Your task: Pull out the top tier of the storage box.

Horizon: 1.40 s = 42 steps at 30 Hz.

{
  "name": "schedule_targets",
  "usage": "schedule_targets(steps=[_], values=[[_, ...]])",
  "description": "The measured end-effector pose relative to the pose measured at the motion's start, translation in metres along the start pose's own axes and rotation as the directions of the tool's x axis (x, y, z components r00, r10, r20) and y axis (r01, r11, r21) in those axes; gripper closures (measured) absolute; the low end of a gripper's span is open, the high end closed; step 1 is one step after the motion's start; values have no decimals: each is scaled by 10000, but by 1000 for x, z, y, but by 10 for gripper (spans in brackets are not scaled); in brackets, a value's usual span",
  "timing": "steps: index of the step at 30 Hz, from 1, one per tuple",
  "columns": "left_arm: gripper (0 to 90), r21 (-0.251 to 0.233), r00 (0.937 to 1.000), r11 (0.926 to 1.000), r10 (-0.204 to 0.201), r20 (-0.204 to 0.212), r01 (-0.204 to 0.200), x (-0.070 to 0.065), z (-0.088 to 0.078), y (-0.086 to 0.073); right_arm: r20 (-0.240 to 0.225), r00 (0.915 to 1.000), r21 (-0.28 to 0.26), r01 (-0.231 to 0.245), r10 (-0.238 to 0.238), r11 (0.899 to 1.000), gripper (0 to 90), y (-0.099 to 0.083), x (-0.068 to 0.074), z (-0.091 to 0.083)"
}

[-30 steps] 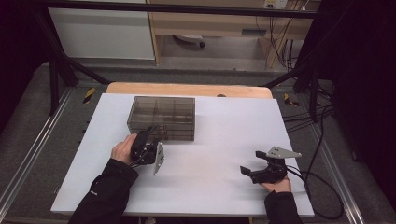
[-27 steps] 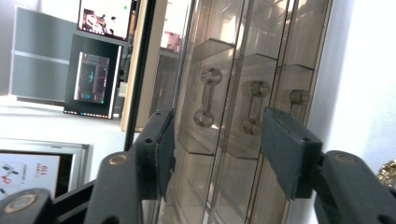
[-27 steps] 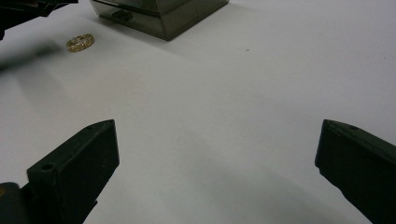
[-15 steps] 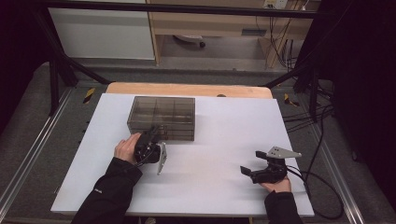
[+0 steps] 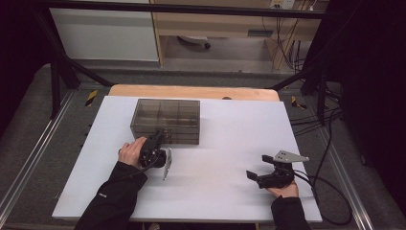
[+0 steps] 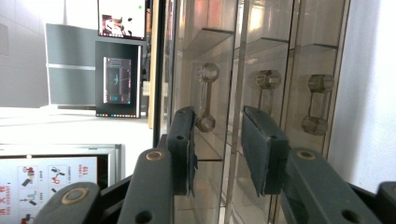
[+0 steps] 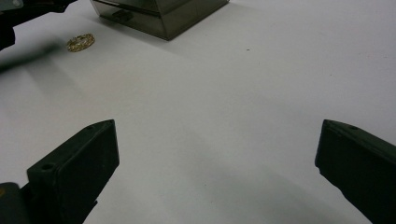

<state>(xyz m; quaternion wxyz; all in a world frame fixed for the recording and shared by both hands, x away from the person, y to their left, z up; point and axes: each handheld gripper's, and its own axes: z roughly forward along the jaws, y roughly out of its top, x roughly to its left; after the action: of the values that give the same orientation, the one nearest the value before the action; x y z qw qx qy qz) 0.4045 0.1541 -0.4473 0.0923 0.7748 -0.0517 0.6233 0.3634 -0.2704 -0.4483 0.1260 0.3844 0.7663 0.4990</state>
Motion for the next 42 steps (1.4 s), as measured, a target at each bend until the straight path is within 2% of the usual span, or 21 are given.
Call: schedule_targets(steps=[17,33,42], values=[[772,278,9952,9985,500,-838,-479,-6,1,2,13,10000,10,-16,16,10000,5,0,0,0],[805,425,9885,9950,952,-1174,-908,-10,1,3,9,10000,10,-29,29,10000,5,0,0,0],[806,382,9878,9943,1037,-1164,-998,-10,-1,3,12,10000,8,-32,32,10000,5,0,0,0]])
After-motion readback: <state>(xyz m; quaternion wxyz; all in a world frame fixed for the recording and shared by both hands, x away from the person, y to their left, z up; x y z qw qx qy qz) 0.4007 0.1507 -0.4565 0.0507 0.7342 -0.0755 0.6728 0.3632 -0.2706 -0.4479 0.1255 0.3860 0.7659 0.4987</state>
